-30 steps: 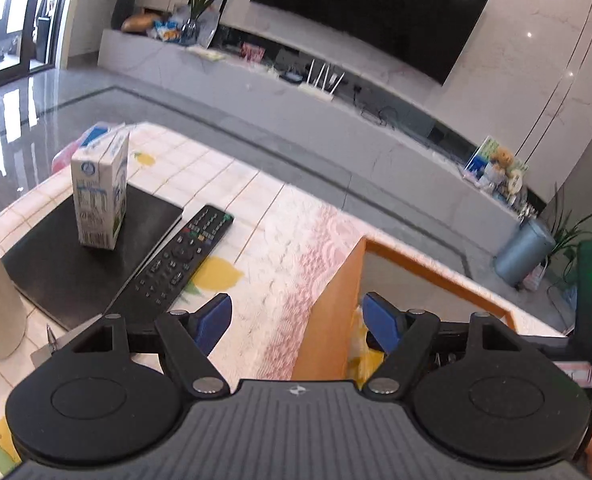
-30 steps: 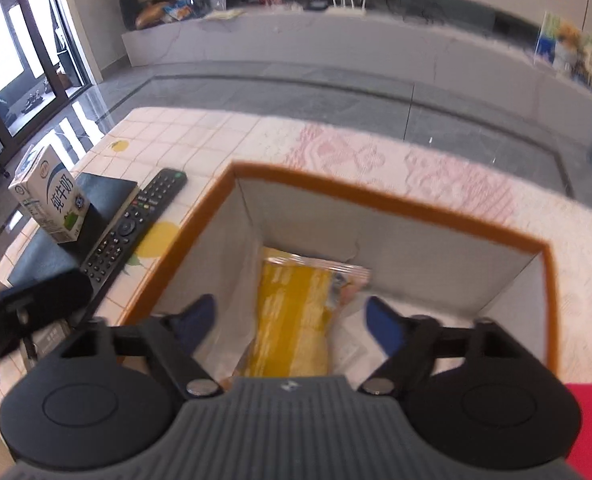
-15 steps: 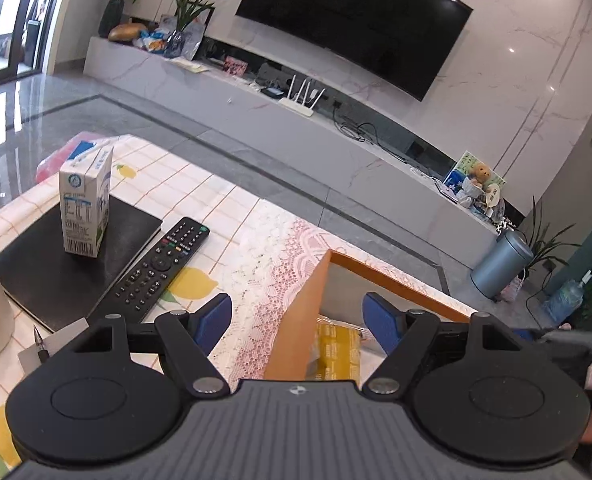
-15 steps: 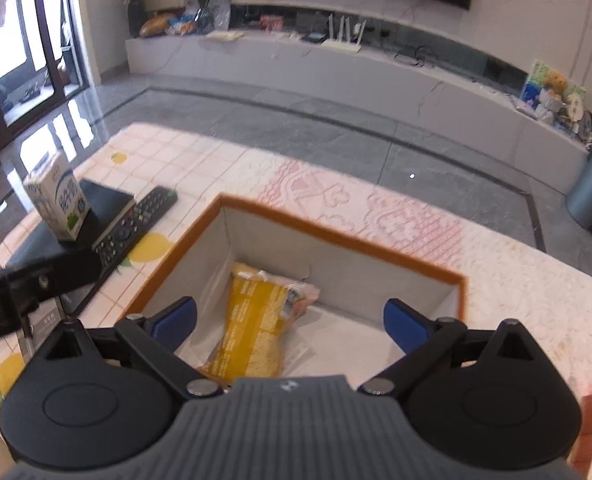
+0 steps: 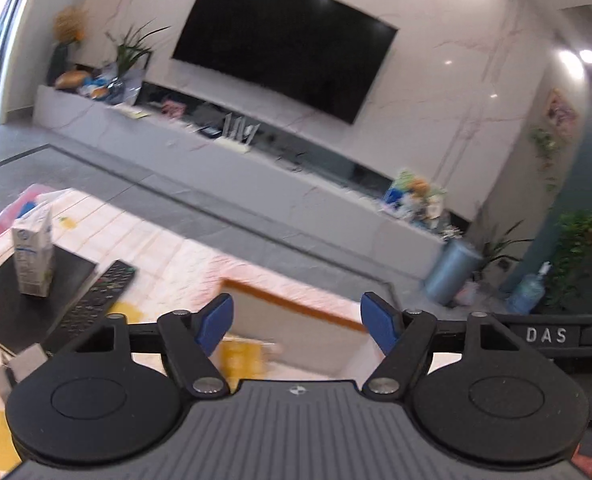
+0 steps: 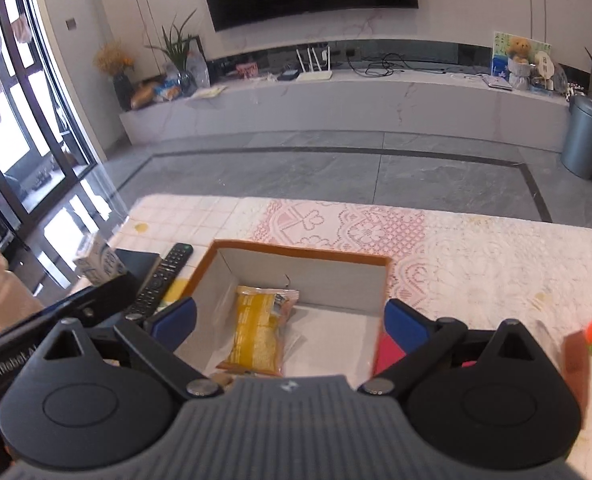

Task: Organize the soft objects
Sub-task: 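Move the right gripper to the brown sponge bear while the left moves to the white cloth bag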

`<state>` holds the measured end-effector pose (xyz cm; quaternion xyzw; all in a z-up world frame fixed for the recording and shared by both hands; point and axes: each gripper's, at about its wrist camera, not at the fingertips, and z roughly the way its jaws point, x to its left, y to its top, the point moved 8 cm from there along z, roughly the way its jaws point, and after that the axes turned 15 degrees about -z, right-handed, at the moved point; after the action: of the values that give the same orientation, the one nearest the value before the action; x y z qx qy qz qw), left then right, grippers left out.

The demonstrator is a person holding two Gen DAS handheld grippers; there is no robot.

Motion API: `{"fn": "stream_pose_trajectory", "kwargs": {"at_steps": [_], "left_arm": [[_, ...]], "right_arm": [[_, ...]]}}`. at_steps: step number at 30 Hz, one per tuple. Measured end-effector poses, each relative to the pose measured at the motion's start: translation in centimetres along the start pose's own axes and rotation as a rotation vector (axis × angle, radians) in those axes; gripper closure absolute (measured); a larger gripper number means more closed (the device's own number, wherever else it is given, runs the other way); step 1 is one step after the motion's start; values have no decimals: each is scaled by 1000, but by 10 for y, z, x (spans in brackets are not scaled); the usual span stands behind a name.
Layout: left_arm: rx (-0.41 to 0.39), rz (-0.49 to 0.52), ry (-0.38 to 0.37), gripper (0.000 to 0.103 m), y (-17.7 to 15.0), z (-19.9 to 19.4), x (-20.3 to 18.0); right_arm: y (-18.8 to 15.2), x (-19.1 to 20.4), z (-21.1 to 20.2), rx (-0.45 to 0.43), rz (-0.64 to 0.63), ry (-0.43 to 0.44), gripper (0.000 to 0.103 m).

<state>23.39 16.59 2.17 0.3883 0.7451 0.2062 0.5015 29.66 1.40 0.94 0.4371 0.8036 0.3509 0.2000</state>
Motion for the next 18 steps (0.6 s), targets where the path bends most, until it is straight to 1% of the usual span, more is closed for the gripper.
{"fn": "stream_pose_trajectory", "kwargs": {"at_steps": [3, 7, 9, 11, 13, 14, 16, 18], "left_arm": [[19, 23, -84, 18, -11, -13, -29], [31, 60, -127, 17, -28, -25, -57], [26, 71, -136, 17, -35, -29, -68], [13, 81, -131, 17, -42, -31, -78], [5, 95, -118, 17, -48, -33, -87], [4, 99, -124, 17, -52, -35, -90], [18, 105, -157, 17, -59, -37, -101], [68, 103, -206, 17, -70, -39, -113]], "right_arm": [[1, -13, -36, -30, 0, -28, 5], [0, -36, -87, -78, 23, -60, 5], [-6, -50, -112, -99, 28, -83, 5], [-15, -64, -135, -115, 16, -133, 5], [-28, -81, -155, -120, -18, -217, 5], [-36, -89, -164, -121, -32, -256, 5], [-52, -107, -181, -123, -36, -302, 5], [-69, -129, -194, -125, -3, -330, 5]]}}
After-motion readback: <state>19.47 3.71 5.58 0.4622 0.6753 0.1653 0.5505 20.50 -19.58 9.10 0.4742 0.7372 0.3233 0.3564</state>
